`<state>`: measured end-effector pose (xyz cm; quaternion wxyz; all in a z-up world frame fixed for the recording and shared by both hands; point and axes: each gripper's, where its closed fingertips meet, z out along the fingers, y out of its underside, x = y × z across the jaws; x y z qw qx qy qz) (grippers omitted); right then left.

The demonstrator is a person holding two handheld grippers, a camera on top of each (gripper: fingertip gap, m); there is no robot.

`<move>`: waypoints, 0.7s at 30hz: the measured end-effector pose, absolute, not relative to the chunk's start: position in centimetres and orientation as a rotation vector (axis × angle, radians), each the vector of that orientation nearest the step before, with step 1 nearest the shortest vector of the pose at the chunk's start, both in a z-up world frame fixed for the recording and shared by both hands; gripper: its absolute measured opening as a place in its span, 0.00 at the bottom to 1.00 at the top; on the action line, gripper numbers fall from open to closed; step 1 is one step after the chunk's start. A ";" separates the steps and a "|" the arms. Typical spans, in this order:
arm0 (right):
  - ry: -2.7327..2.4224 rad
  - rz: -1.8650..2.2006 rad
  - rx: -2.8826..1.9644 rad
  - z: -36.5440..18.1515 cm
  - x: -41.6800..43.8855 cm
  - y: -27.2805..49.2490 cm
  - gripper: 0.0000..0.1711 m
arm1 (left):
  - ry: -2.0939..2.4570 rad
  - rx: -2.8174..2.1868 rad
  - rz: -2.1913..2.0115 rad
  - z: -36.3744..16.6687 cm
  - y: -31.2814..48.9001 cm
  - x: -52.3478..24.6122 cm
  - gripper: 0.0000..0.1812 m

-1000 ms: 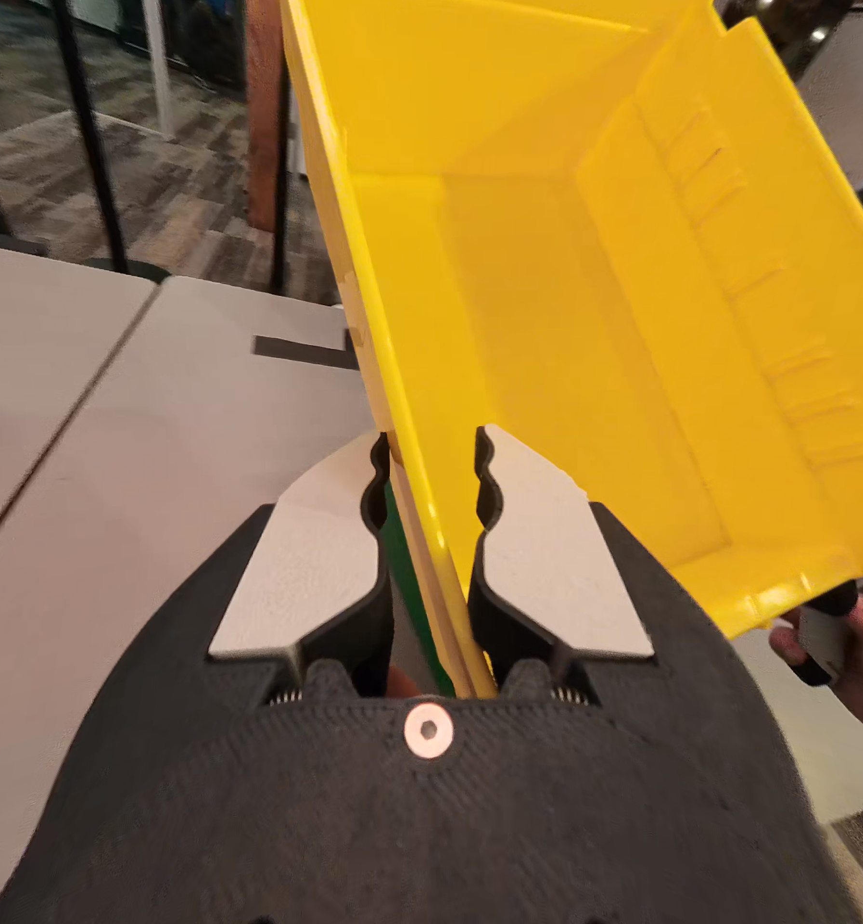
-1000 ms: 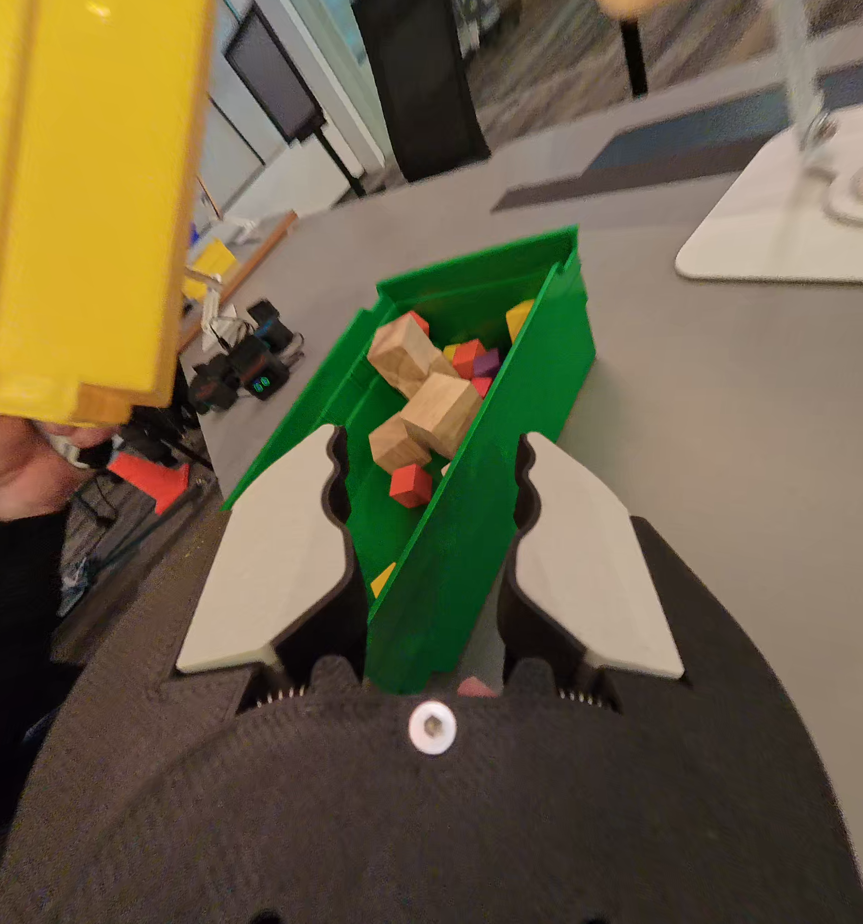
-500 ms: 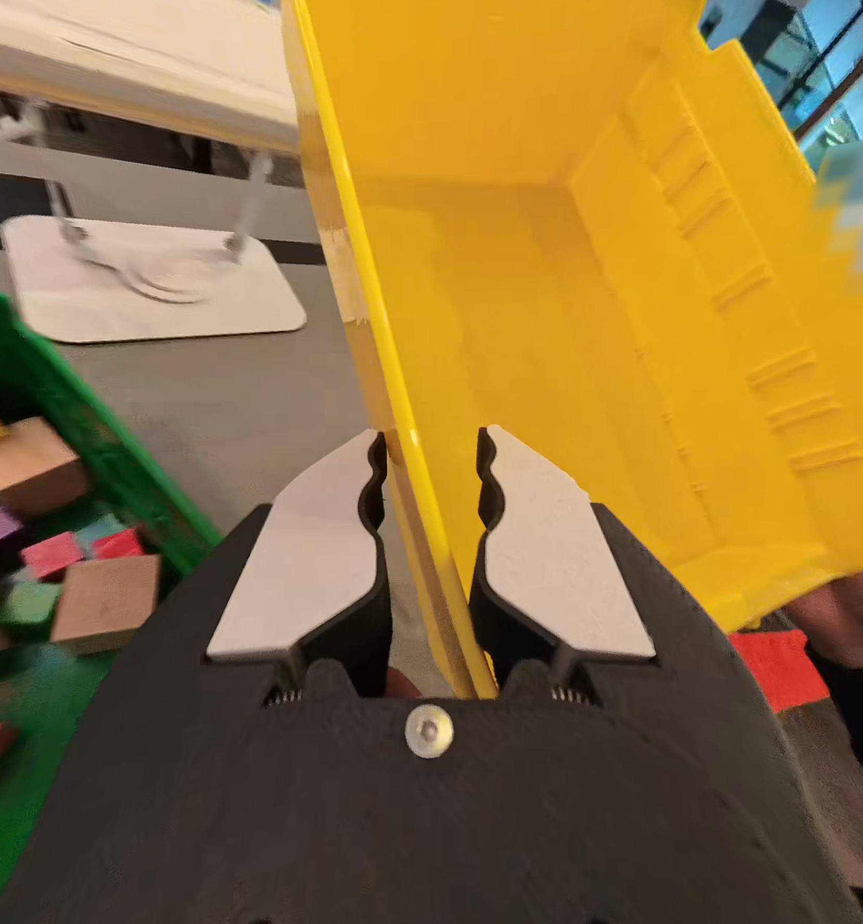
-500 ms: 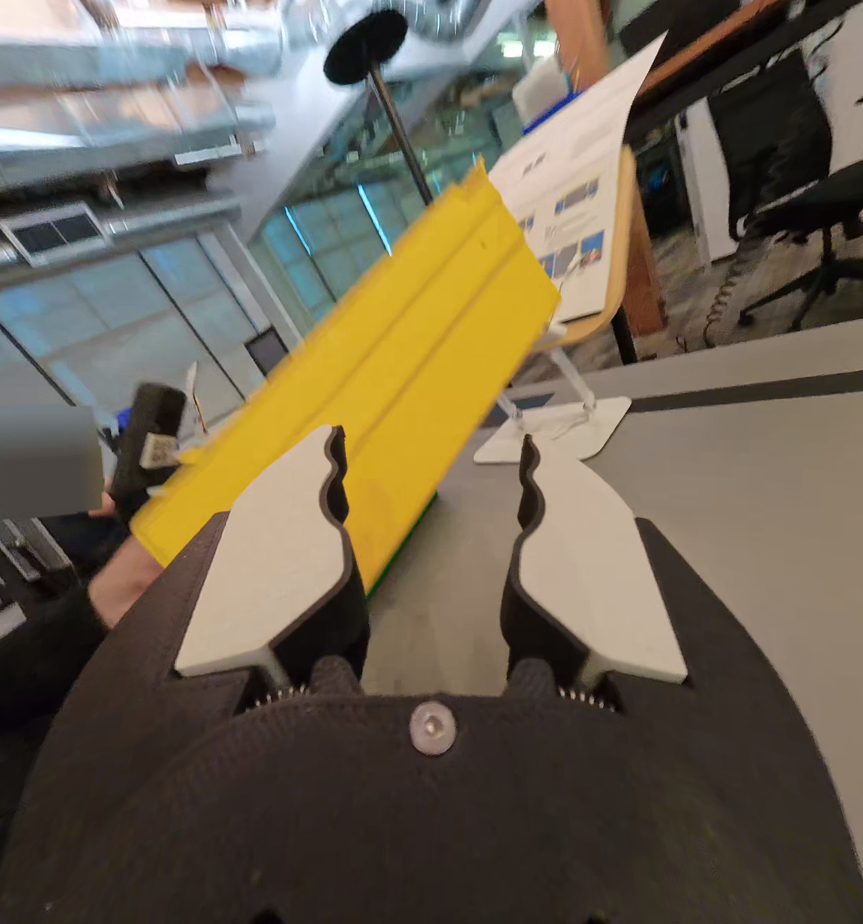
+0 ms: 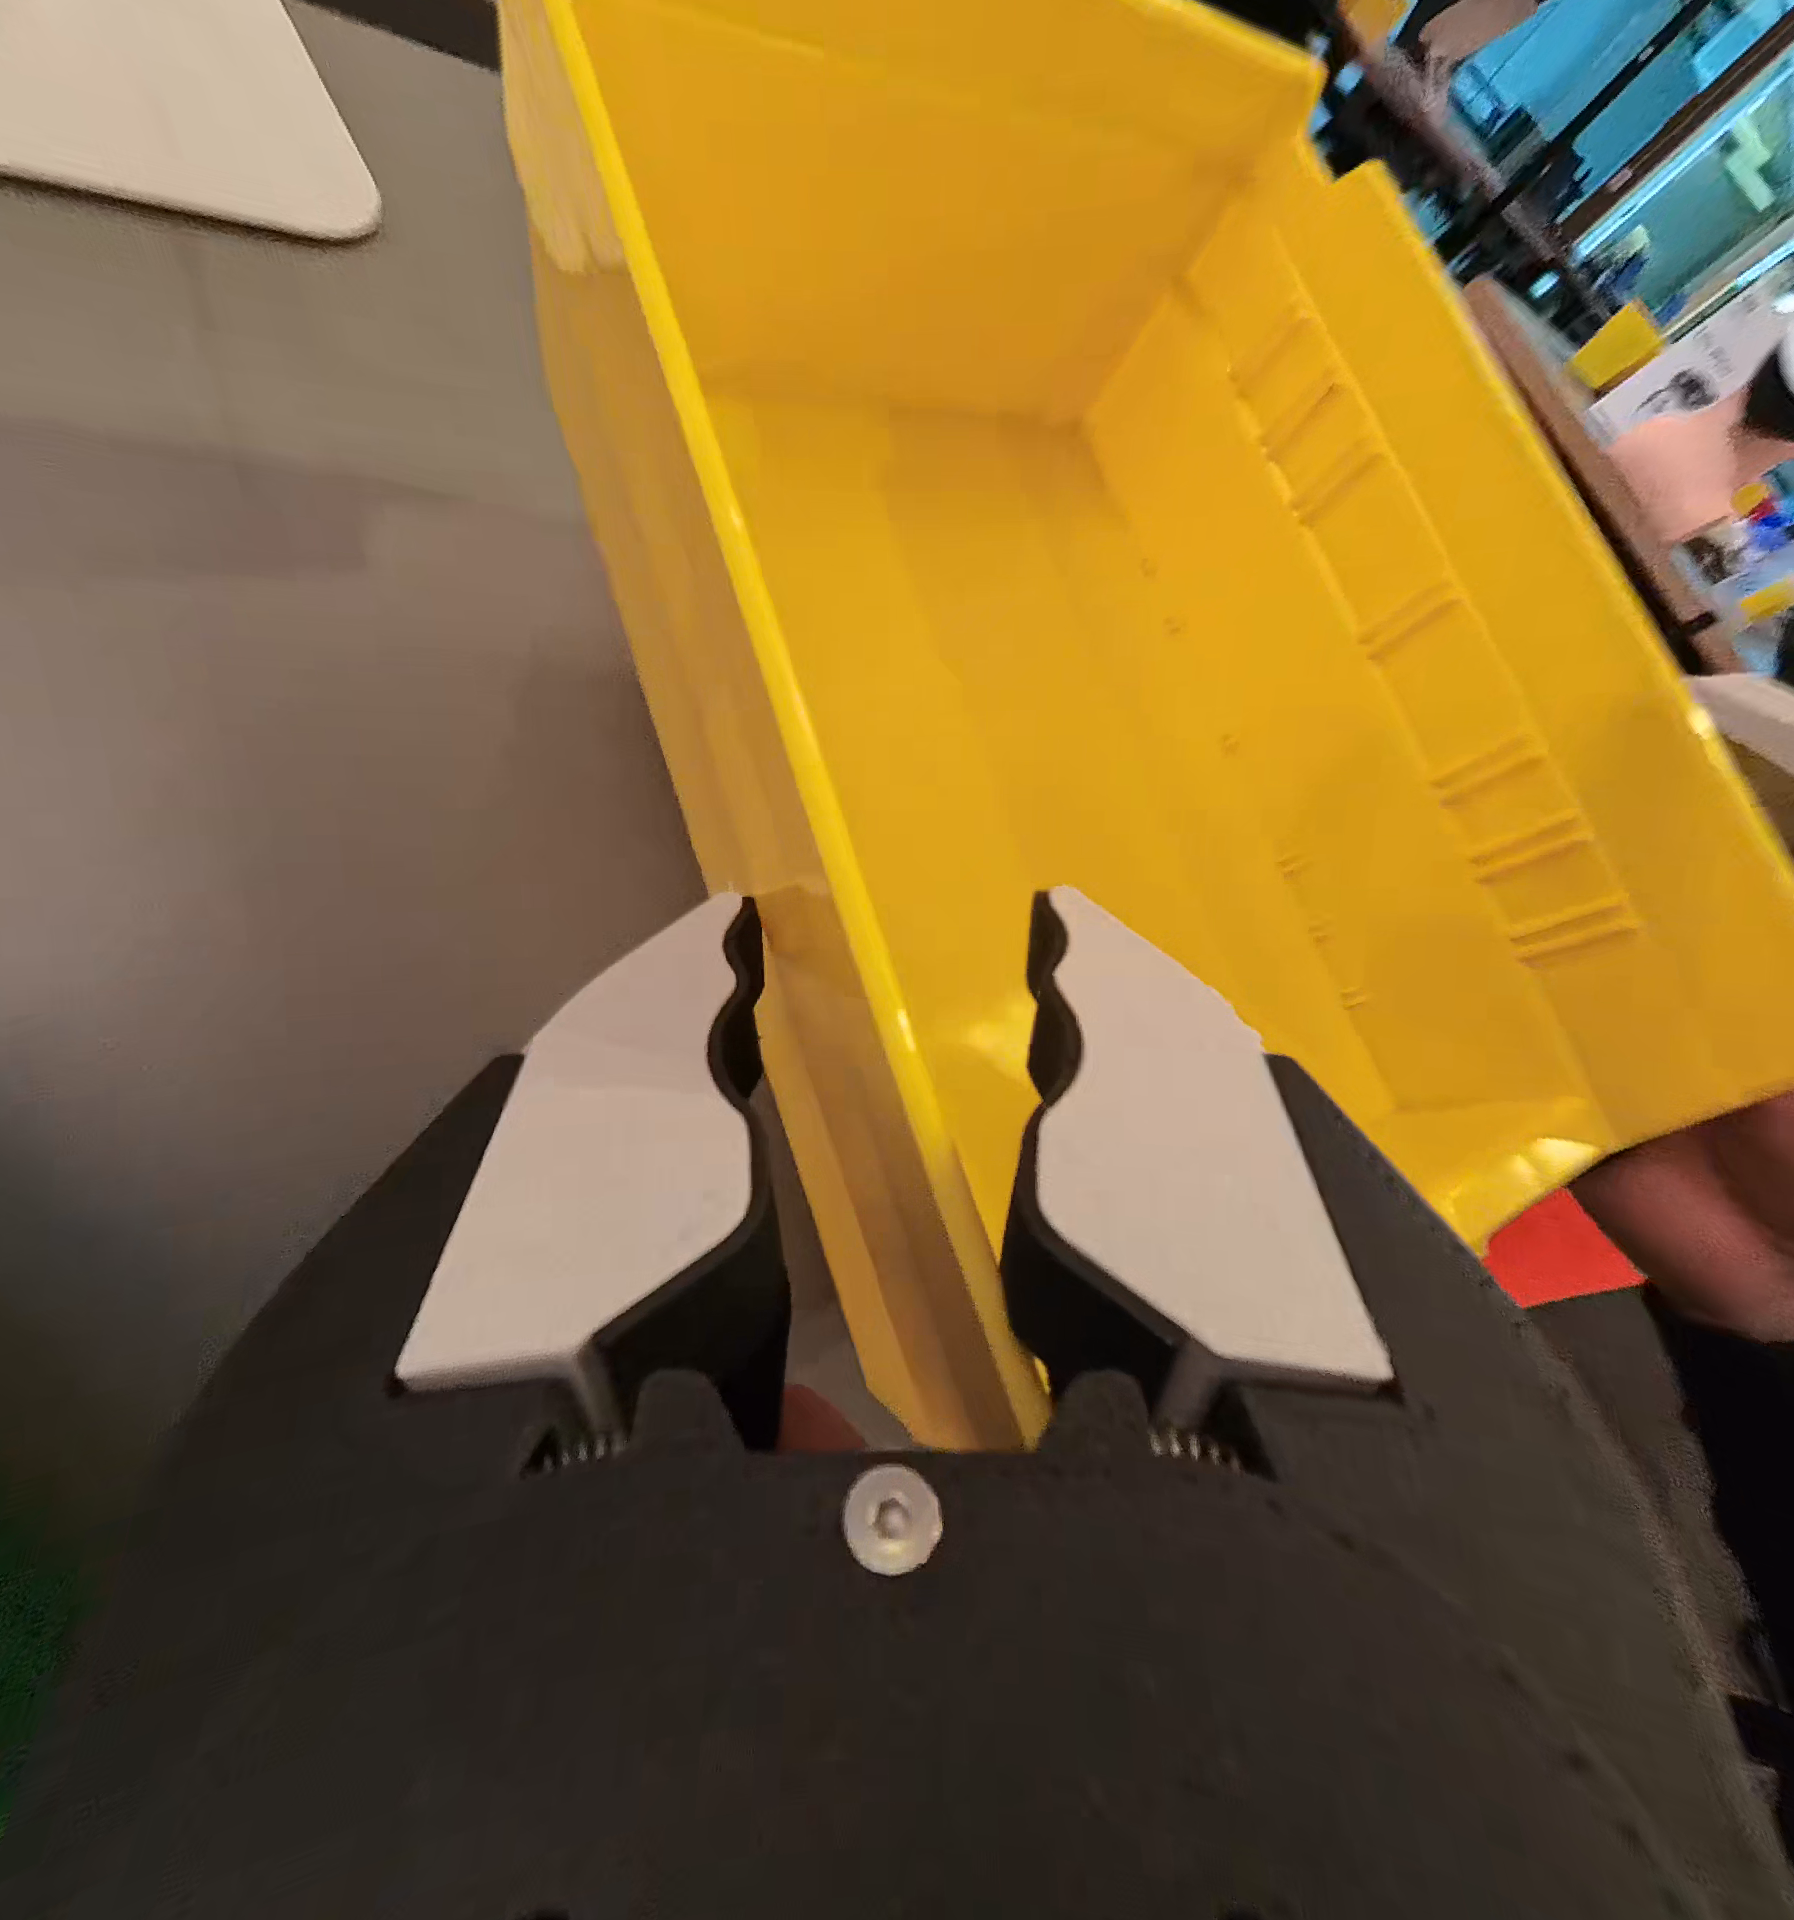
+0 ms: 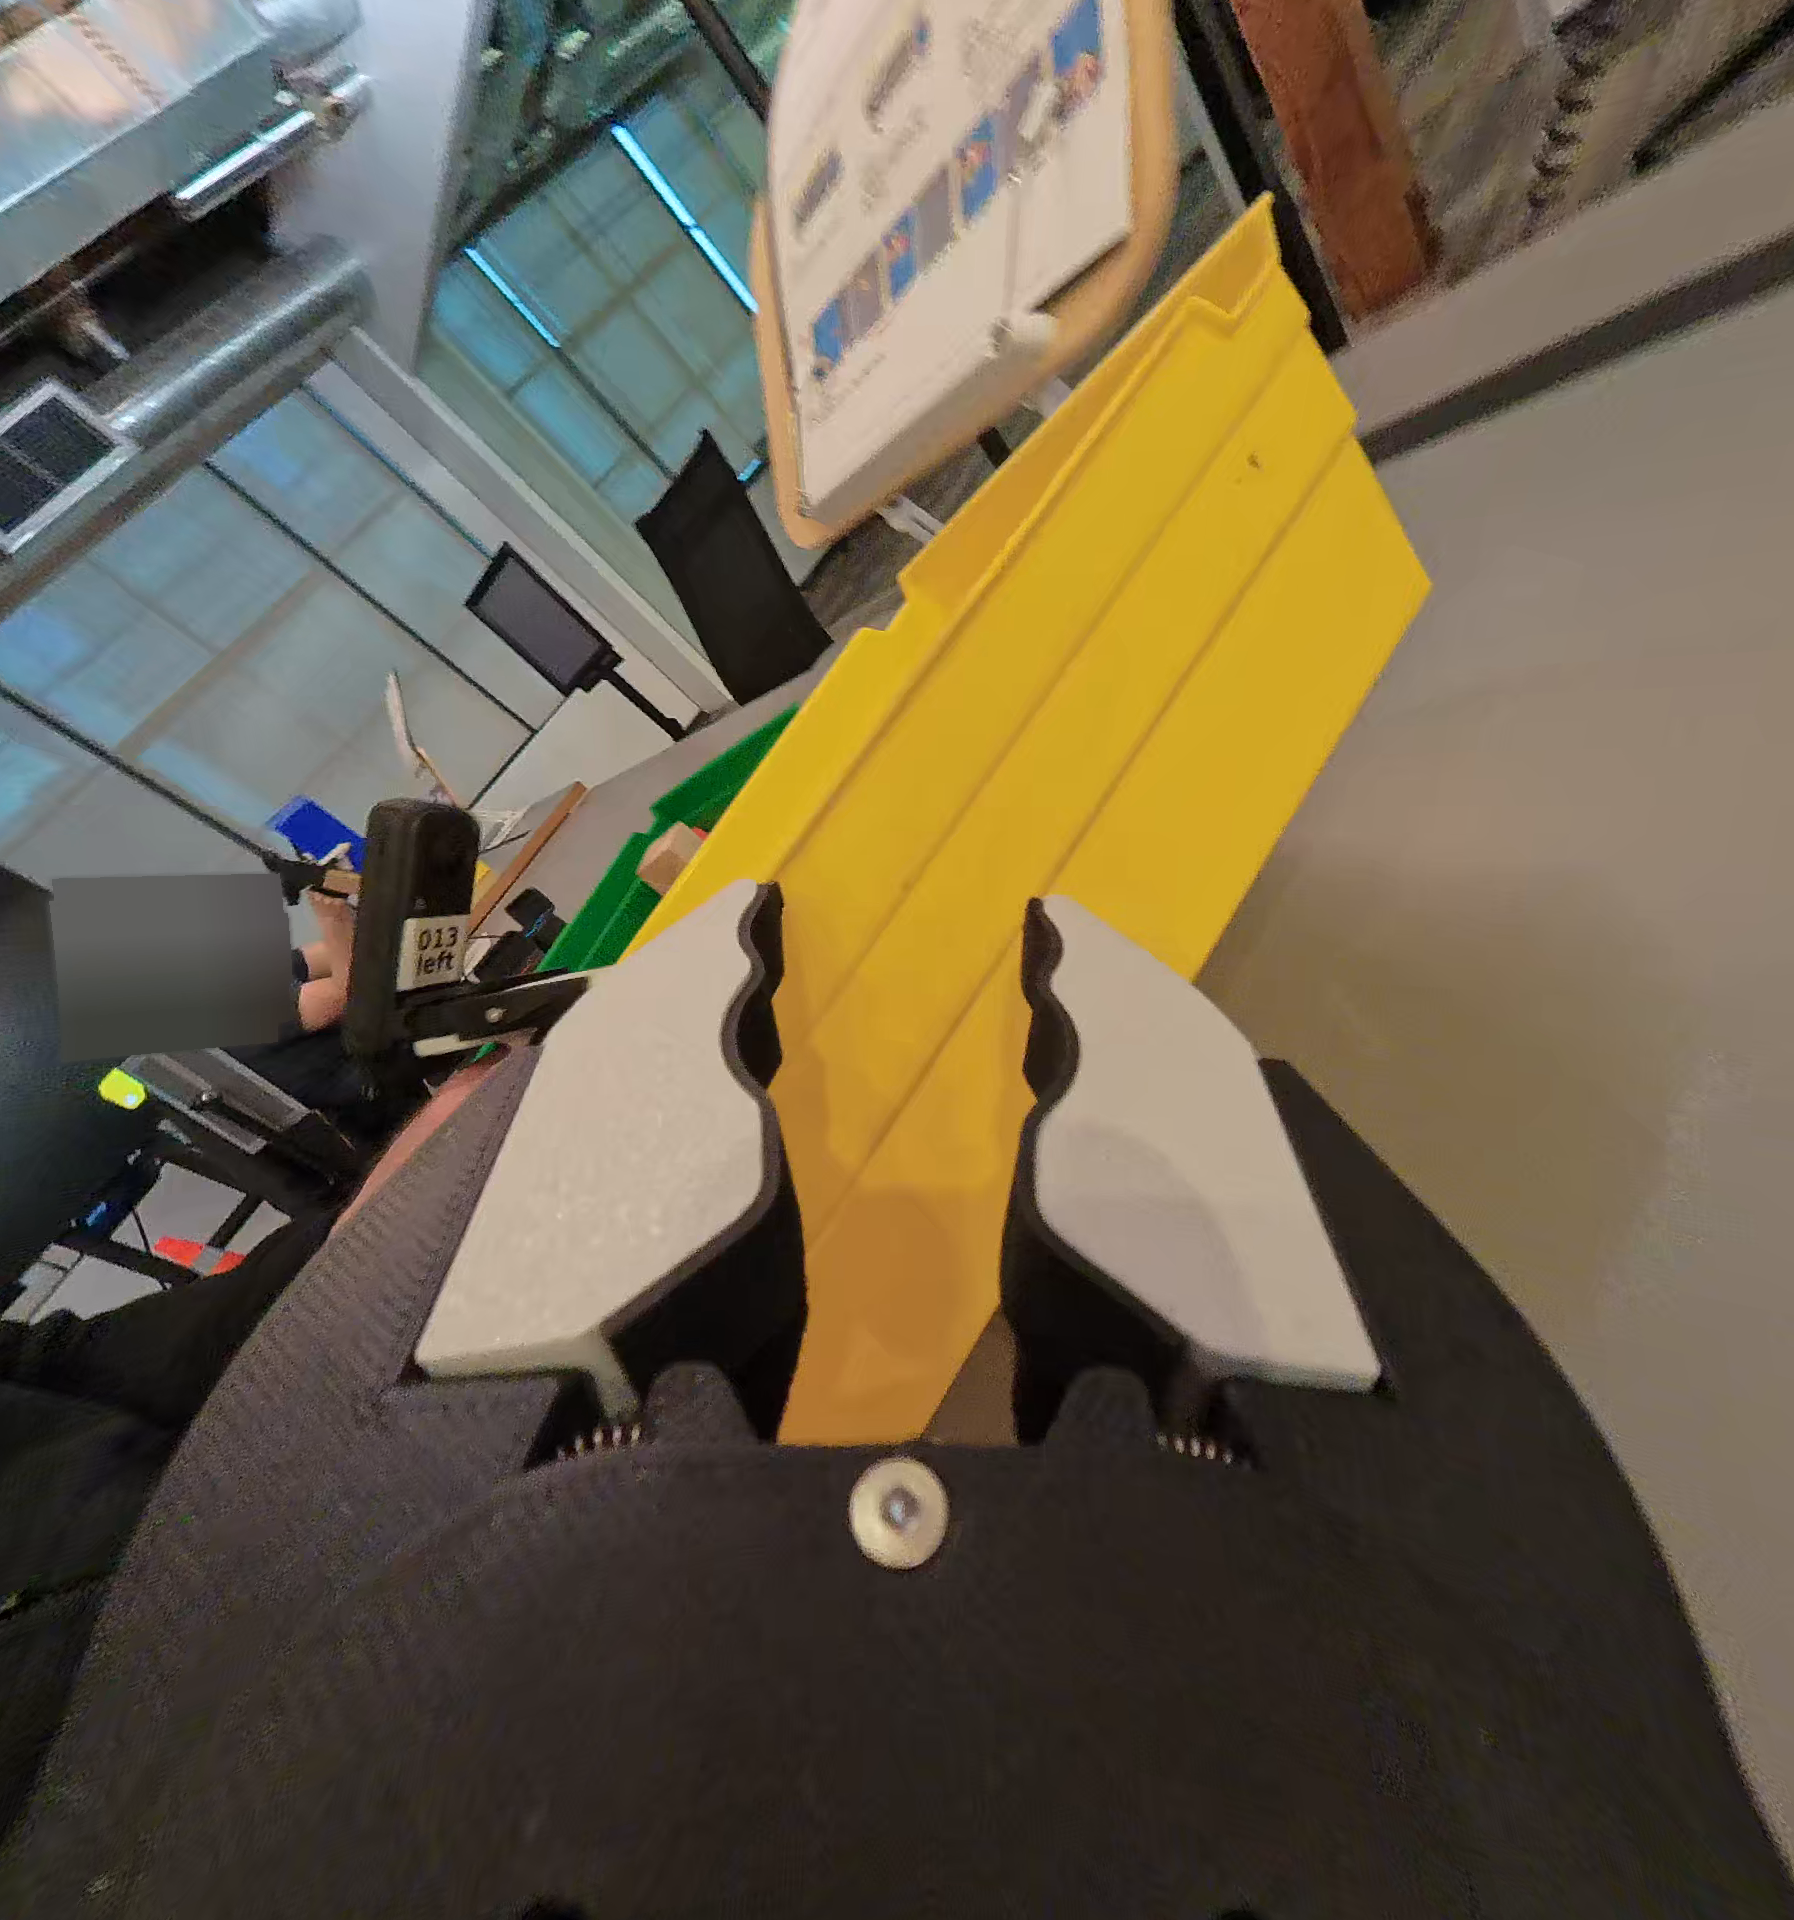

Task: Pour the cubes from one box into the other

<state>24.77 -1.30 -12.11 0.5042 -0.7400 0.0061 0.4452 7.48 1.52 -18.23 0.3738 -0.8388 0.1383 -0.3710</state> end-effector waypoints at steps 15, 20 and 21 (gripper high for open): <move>0.054 1.016 -1.909 -14.6 25.2 -0.8 0.24 | 0.407 -2.104 -1.303 -18.1 -3.0 10.1 0.50; 0.012 0.962 -1.933 -14.6 24.8 -0.8 0.25 | 0.485 -1.996 -1.333 -15.5 -4.3 9.0 0.50; 0.001 0.955 -1.932 -14.5 24.6 -0.9 0.24 | 0.508 -1.989 -1.331 -15.3 -4.6 8.9 0.50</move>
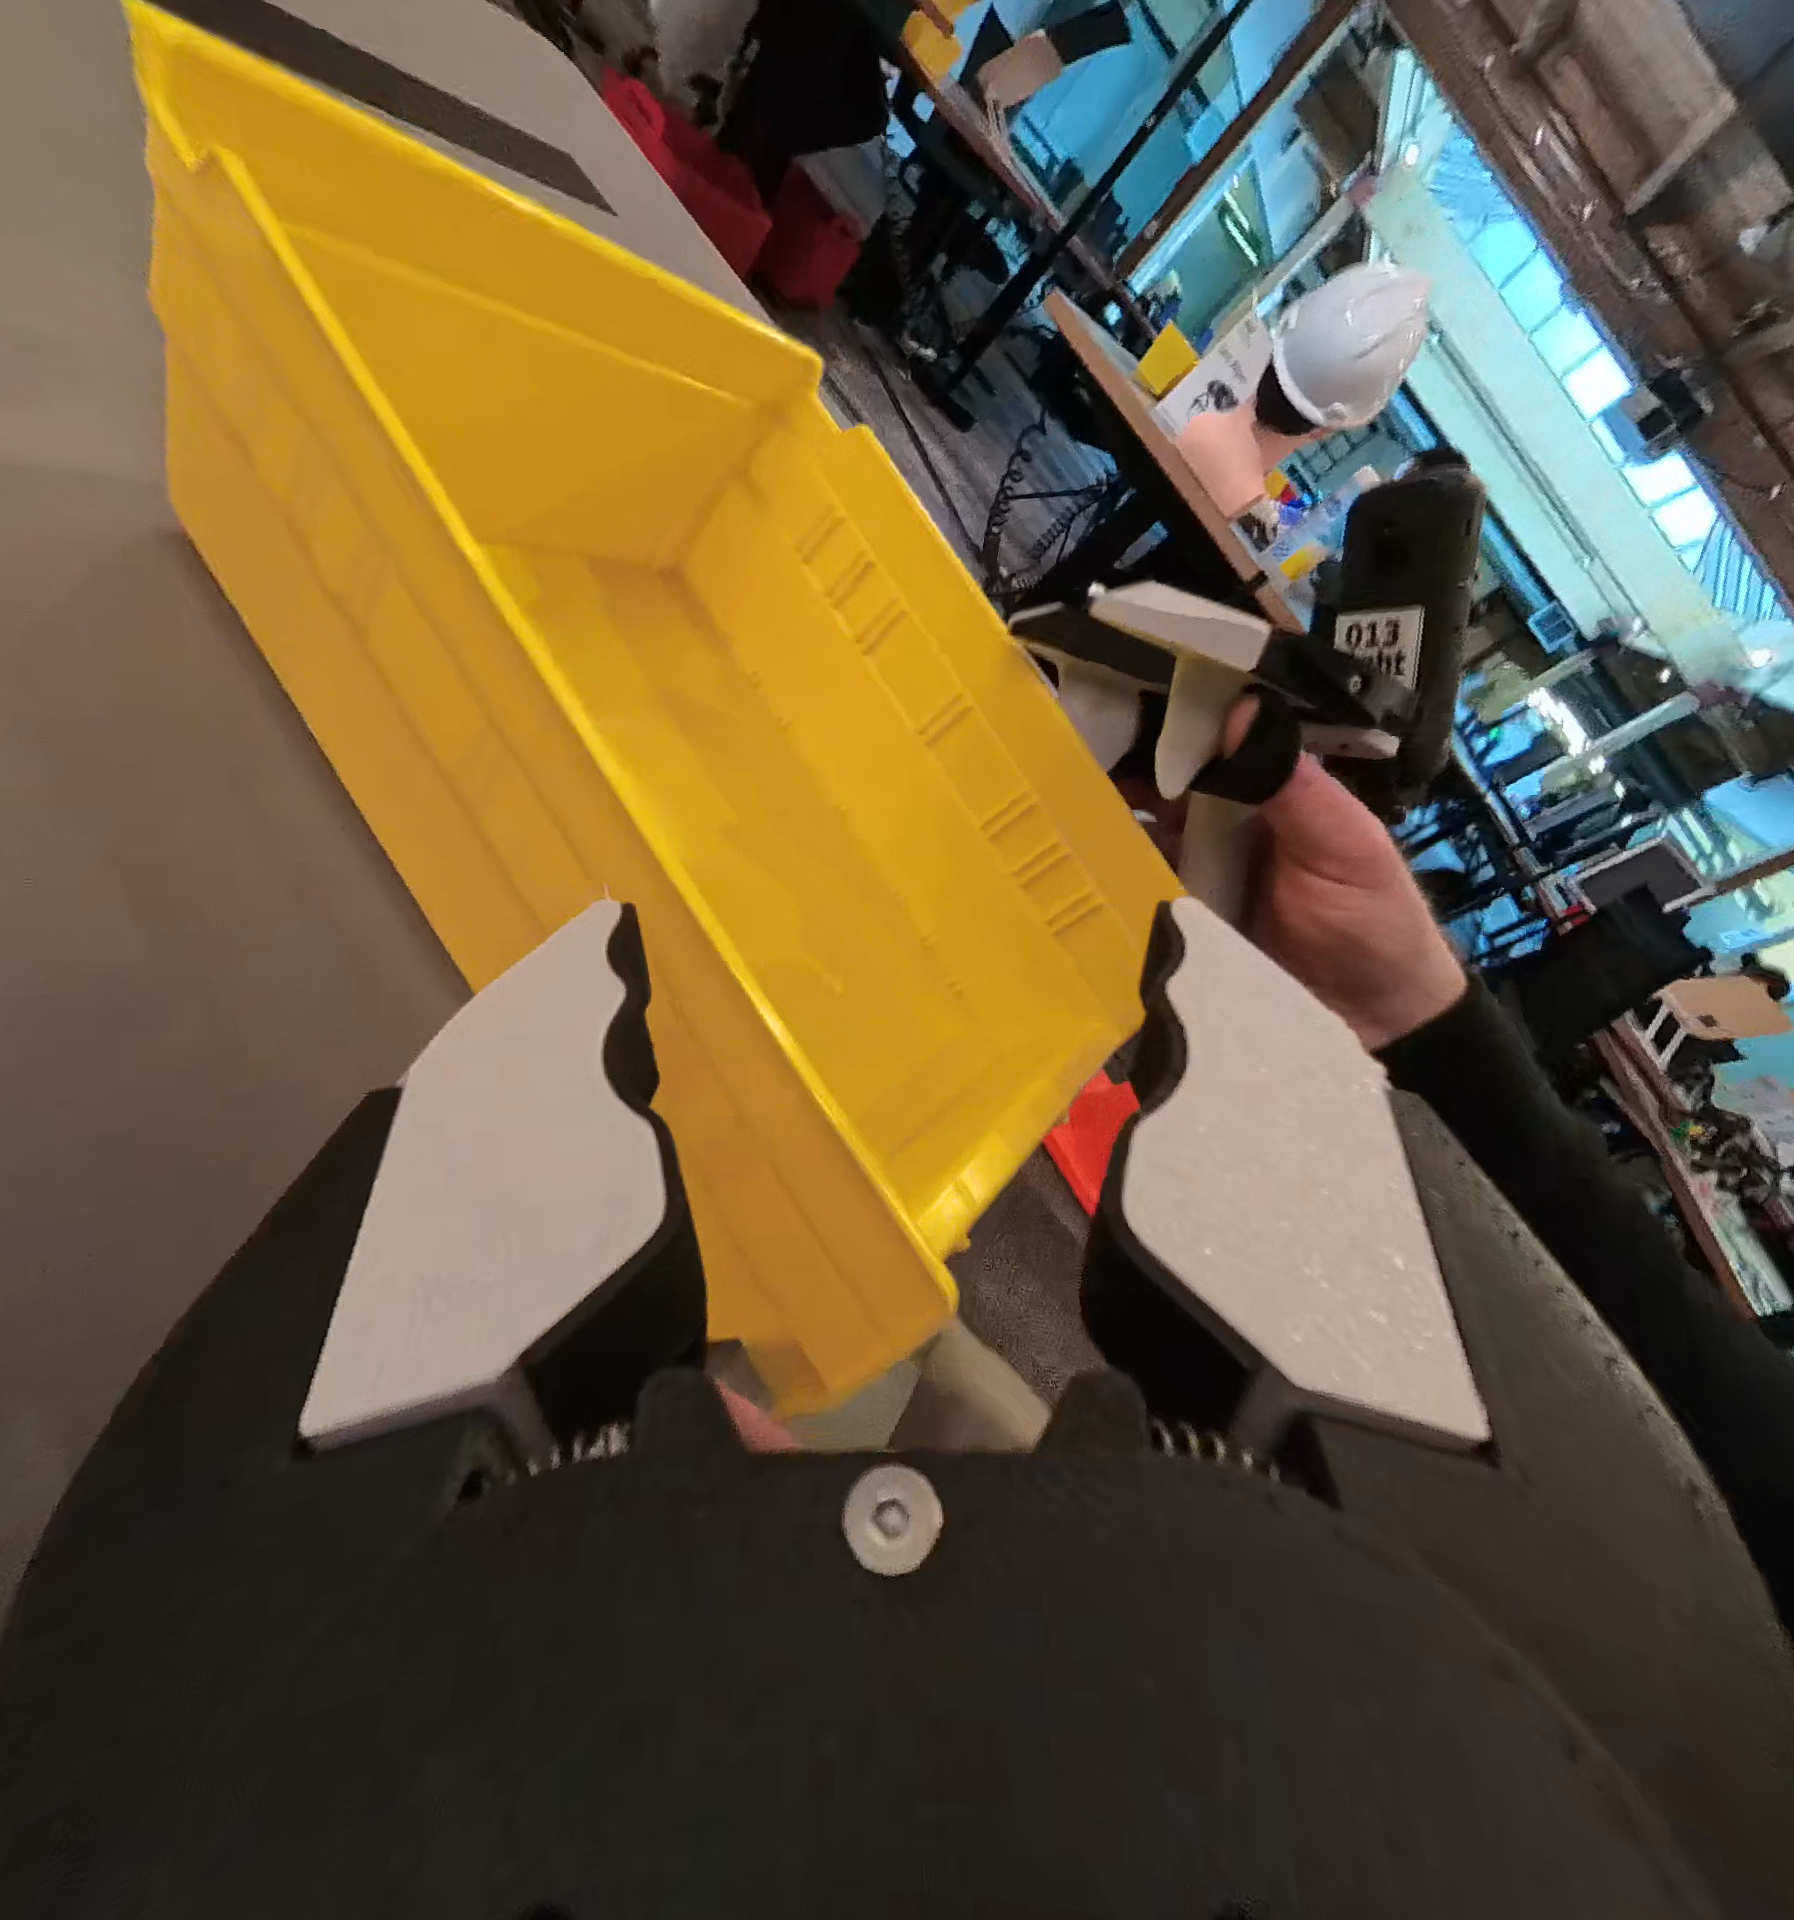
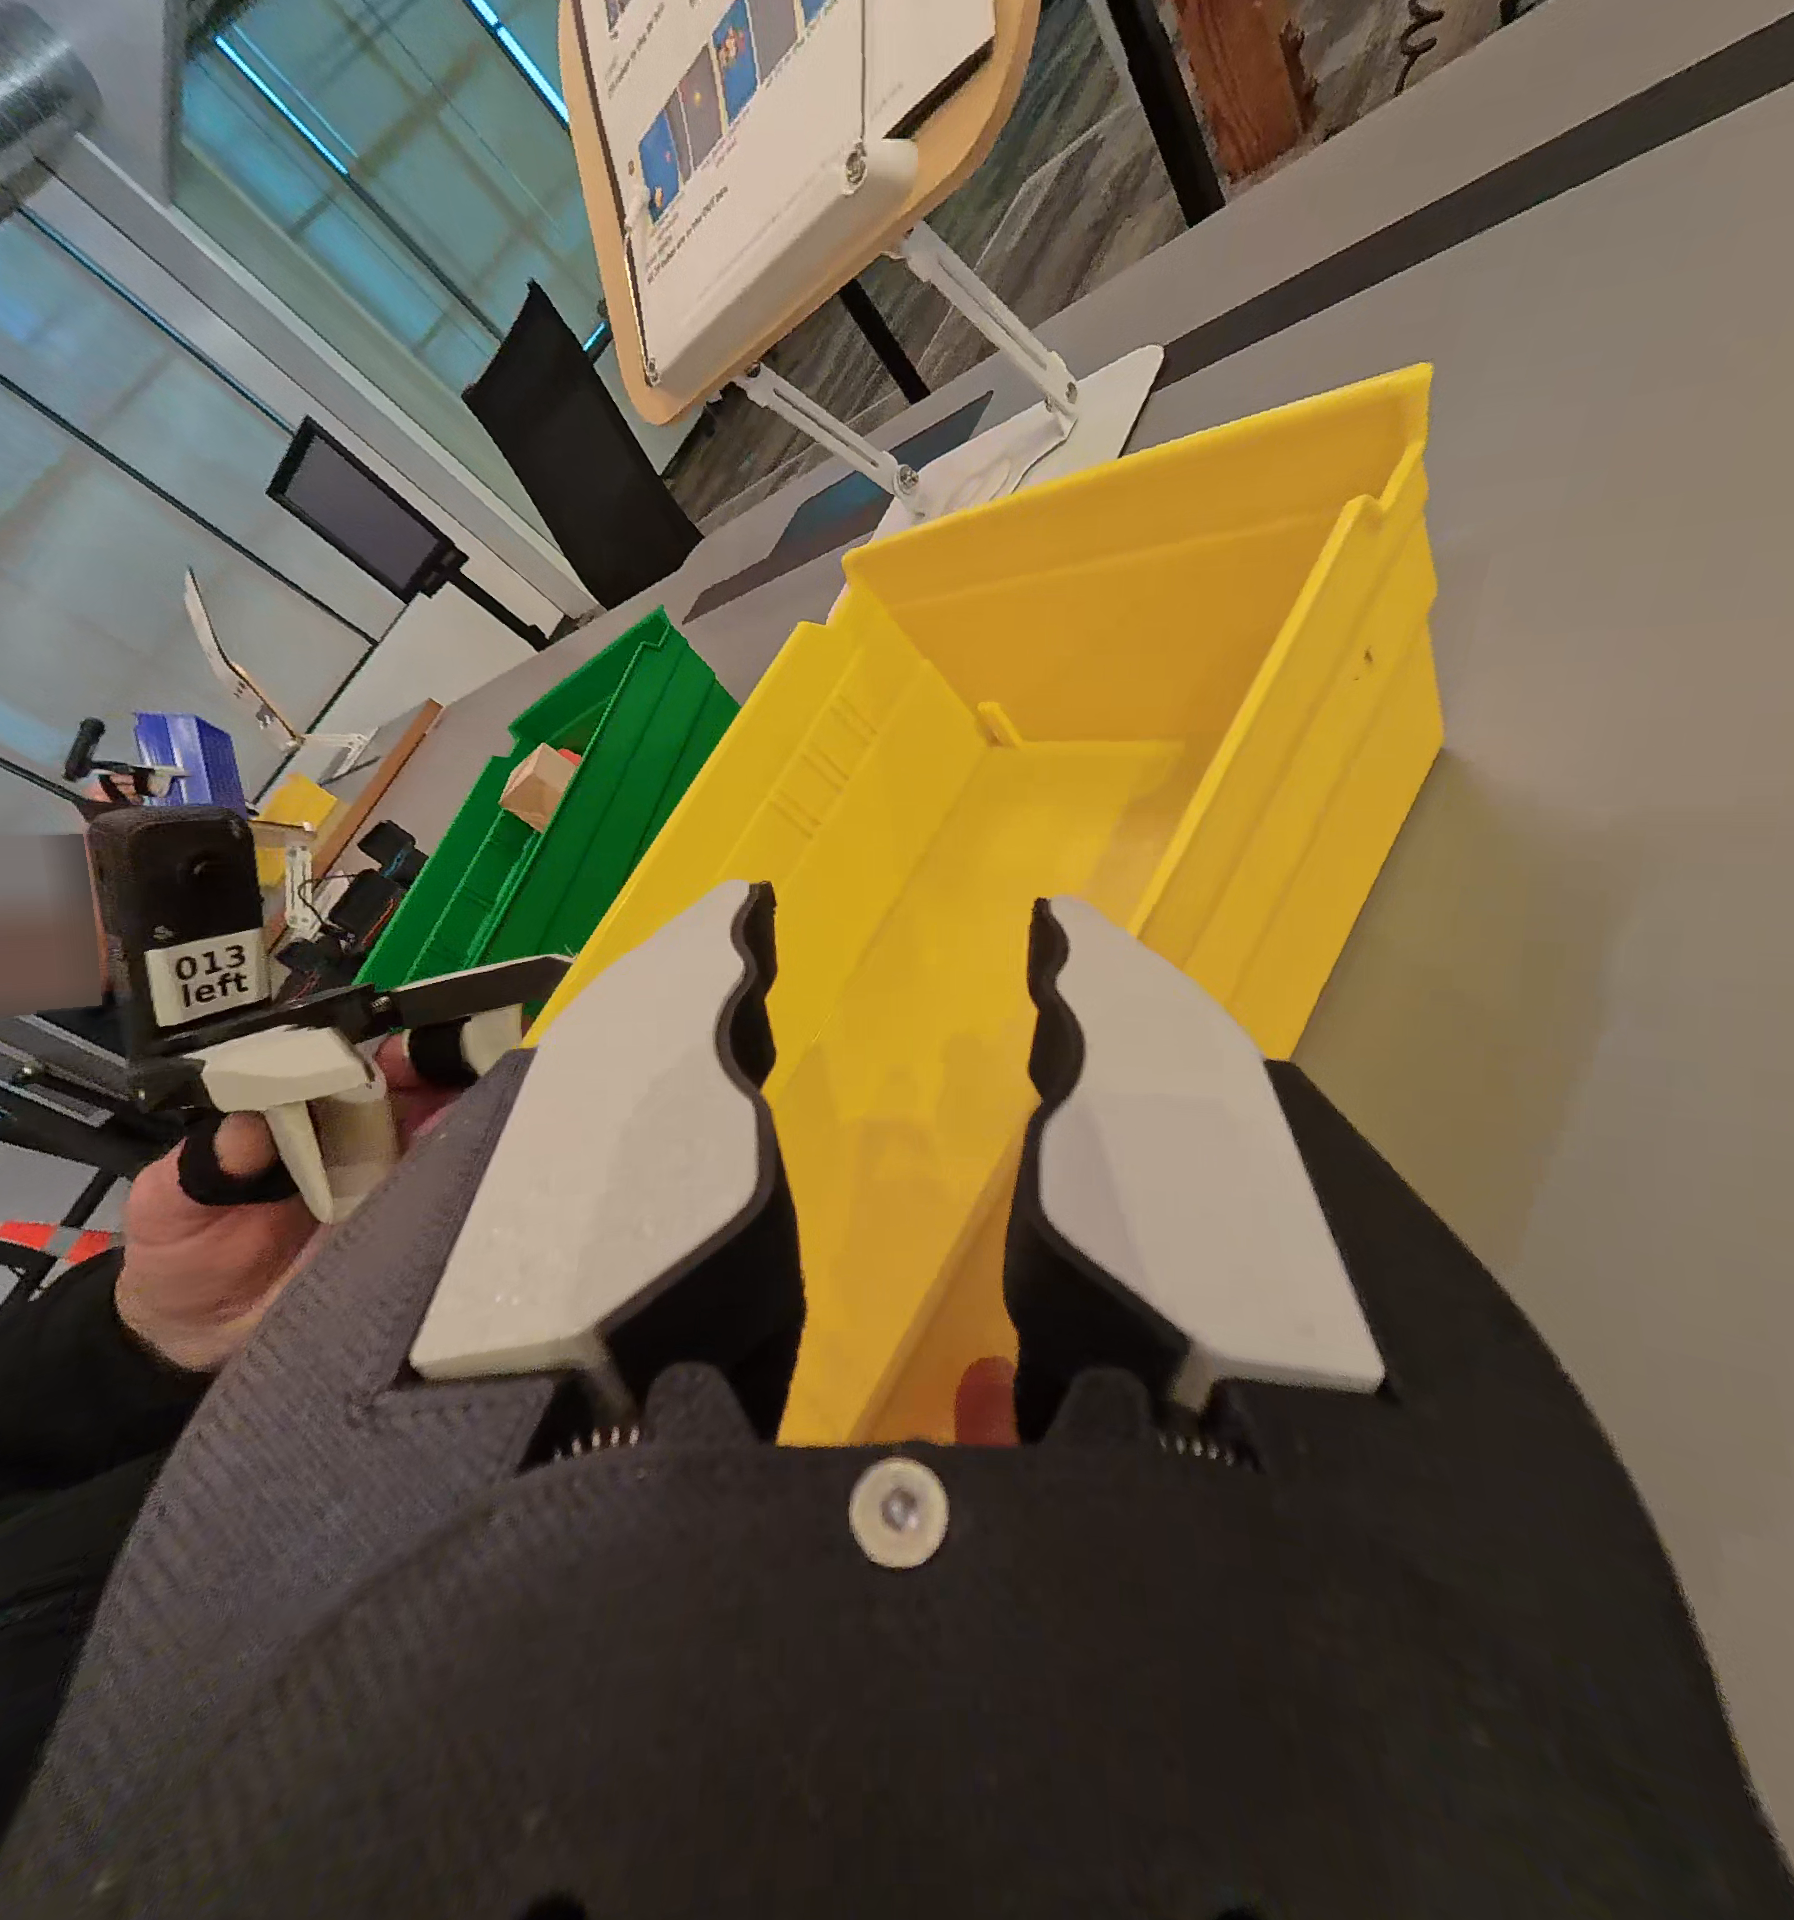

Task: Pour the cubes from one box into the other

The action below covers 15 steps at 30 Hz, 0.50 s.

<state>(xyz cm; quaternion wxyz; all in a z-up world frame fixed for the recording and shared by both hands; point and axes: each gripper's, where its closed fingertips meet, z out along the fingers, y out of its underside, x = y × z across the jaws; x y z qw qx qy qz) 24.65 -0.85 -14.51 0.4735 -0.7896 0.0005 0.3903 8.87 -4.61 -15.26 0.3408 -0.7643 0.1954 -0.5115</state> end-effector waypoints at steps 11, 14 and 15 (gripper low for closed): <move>-0.071 0.927 -1.854 -12.9 24.0 -1.0 0.27 | 0.642 -2.043 -1.370 -16.4 -6.8 9.7 0.55; 0.003 0.963 -1.781 -11.5 25.0 -1.0 0.28 | 0.575 -2.010 -1.396 -15.6 -6.3 9.1 0.52; 0.017 0.924 -1.773 -11.2 25.5 -1.0 0.28 | 0.552 -1.987 -1.390 -15.0 -6.0 8.8 0.51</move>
